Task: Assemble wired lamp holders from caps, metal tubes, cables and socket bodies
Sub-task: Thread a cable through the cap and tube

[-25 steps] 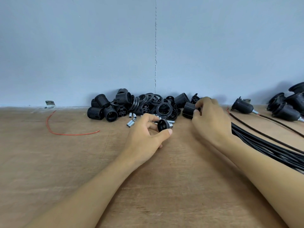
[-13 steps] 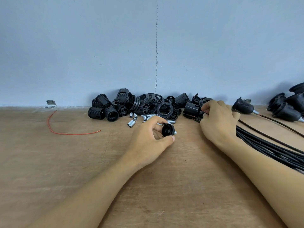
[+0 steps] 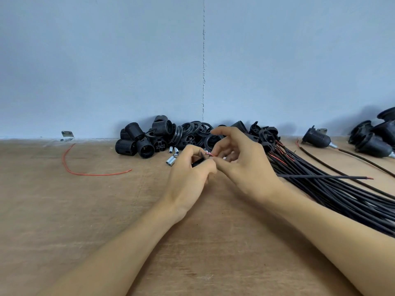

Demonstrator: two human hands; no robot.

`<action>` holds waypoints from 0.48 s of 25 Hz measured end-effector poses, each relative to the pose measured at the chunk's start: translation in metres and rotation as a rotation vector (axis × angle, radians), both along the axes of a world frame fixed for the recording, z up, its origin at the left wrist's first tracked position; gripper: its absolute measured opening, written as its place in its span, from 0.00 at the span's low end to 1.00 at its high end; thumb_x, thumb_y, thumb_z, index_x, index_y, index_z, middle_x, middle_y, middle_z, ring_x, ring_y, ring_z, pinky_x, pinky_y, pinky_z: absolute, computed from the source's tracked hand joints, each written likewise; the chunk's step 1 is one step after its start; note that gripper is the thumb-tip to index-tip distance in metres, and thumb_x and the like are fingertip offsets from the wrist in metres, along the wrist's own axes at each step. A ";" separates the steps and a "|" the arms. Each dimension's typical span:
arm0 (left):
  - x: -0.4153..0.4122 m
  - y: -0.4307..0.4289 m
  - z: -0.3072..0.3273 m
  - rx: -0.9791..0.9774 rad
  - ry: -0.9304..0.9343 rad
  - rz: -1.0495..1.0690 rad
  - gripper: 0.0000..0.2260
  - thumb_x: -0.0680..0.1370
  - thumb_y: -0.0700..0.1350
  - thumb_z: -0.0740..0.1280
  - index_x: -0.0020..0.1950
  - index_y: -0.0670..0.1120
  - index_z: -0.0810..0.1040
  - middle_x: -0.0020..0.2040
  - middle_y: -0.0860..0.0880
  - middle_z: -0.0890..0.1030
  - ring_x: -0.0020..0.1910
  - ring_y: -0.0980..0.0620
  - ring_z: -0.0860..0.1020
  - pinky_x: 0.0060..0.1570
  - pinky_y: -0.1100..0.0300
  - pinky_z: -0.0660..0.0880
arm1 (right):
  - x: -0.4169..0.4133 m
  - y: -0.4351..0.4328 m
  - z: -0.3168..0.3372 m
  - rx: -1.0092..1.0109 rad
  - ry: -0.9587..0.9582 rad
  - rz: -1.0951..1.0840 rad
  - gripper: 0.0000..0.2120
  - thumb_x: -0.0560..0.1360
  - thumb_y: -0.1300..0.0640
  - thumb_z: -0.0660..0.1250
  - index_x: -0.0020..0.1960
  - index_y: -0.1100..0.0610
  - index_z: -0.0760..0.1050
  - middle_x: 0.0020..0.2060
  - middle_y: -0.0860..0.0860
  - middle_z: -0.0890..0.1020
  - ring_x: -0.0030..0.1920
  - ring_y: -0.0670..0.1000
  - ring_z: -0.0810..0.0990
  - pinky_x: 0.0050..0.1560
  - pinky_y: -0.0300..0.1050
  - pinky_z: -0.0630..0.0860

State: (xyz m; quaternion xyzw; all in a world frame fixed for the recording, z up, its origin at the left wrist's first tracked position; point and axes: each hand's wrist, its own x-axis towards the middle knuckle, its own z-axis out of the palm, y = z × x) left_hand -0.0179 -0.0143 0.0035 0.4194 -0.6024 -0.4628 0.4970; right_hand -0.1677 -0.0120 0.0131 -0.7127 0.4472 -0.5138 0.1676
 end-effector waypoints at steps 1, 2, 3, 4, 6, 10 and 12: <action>-0.001 0.000 -0.001 0.026 -0.002 -0.002 0.11 0.70 0.50 0.72 0.46 0.46 0.76 0.35 0.53 0.76 0.31 0.54 0.72 0.31 0.63 0.68 | 0.000 0.001 -0.001 0.017 -0.015 0.000 0.22 0.72 0.62 0.75 0.62 0.48 0.75 0.41 0.42 0.83 0.40 0.41 0.80 0.41 0.32 0.73; -0.002 -0.001 -0.002 0.037 -0.026 0.016 0.13 0.73 0.54 0.73 0.46 0.45 0.77 0.34 0.54 0.76 0.30 0.54 0.72 0.33 0.61 0.70 | 0.000 0.001 -0.002 0.032 -0.017 -0.005 0.22 0.72 0.62 0.75 0.62 0.48 0.75 0.41 0.42 0.83 0.40 0.41 0.80 0.42 0.32 0.73; -0.003 -0.002 -0.003 0.026 -0.070 0.044 0.13 0.77 0.54 0.72 0.45 0.45 0.78 0.33 0.56 0.77 0.30 0.55 0.72 0.36 0.58 0.70 | 0.000 0.001 -0.003 0.042 -0.010 -0.008 0.22 0.72 0.62 0.75 0.62 0.48 0.74 0.40 0.42 0.83 0.40 0.41 0.80 0.43 0.32 0.73; -0.005 -0.002 -0.005 0.006 -0.098 0.073 0.12 0.79 0.53 0.71 0.43 0.45 0.79 0.32 0.57 0.77 0.31 0.54 0.72 0.38 0.55 0.71 | 0.000 0.001 -0.004 0.053 0.004 -0.003 0.22 0.72 0.61 0.75 0.62 0.48 0.74 0.40 0.42 0.83 0.40 0.42 0.81 0.43 0.33 0.73; -0.005 -0.005 -0.006 -0.031 -0.086 0.154 0.13 0.80 0.48 0.70 0.37 0.46 0.77 0.31 0.55 0.76 0.32 0.52 0.71 0.39 0.51 0.70 | -0.001 0.000 -0.006 0.077 0.087 -0.021 0.21 0.72 0.57 0.75 0.62 0.47 0.74 0.40 0.42 0.83 0.41 0.43 0.81 0.43 0.35 0.74; 0.005 -0.014 -0.004 -0.016 0.180 0.425 0.14 0.81 0.45 0.69 0.36 0.46 0.74 0.29 0.50 0.72 0.25 0.53 0.70 0.29 0.61 0.67 | -0.015 -0.004 -0.008 0.048 0.487 -0.252 0.08 0.76 0.48 0.69 0.55 0.46 0.80 0.44 0.43 0.85 0.48 0.48 0.82 0.51 0.46 0.75; 0.010 -0.016 -0.004 0.033 0.312 0.499 0.13 0.81 0.47 0.69 0.38 0.46 0.73 0.30 0.50 0.73 0.24 0.54 0.69 0.27 0.62 0.67 | -0.021 -0.006 -0.010 0.016 0.590 -0.366 0.10 0.79 0.46 0.64 0.53 0.48 0.81 0.44 0.46 0.85 0.48 0.53 0.82 0.49 0.47 0.72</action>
